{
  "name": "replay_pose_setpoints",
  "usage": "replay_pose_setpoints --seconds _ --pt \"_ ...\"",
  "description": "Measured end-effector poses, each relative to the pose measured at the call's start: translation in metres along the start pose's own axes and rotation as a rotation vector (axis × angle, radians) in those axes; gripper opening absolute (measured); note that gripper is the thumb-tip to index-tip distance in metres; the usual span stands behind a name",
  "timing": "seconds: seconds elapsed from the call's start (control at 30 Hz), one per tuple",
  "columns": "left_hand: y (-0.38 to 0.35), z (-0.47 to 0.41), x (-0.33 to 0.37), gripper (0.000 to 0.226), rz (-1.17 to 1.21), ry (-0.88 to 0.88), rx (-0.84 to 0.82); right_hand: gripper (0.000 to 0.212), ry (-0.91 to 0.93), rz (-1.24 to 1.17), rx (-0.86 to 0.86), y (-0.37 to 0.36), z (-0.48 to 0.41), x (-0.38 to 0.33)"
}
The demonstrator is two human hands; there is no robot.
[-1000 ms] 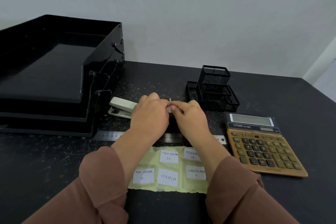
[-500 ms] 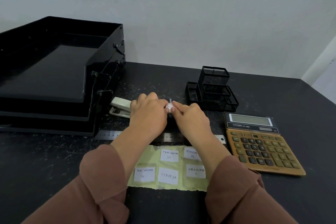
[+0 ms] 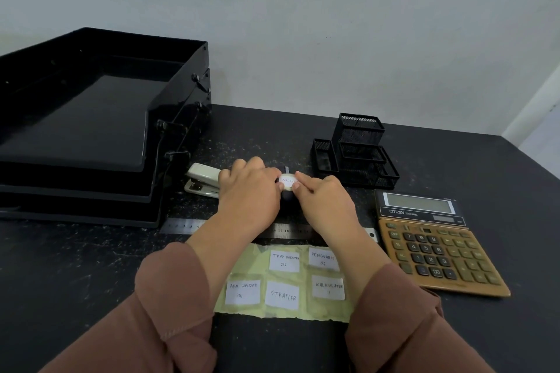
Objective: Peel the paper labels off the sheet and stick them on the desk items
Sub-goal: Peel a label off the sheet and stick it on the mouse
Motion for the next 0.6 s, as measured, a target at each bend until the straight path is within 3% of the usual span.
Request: replay_pose_setpoints --seconds 0.17,0.37,0.6 --pt "-0.001 0.001 0.000 0.023 0.007 -0.014 0.007 0.036 0.004 0.009 0.017 0.000 0.000 0.002" --pt "-0.003 0.001 -0.001 0.024 0.011 -0.012 0.009 0.028 0.152 -0.011 0.217 0.000 0.006 -0.009" --pt "-0.002 0.000 -0.002 0.024 0.031 0.006 0.015 0.028 0.077 0.013 0.103 -0.006 -0.001 -0.005"
Point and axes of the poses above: each hand's wrist, its own z-axis away from the middle knuckle, its own y-axis out of the back of the hand, x = y × z, the point moved 3 cm from there along -z, towards the middle knuckle, and after that the axes turned 4 degrees about -x, right-handed, at the moved point
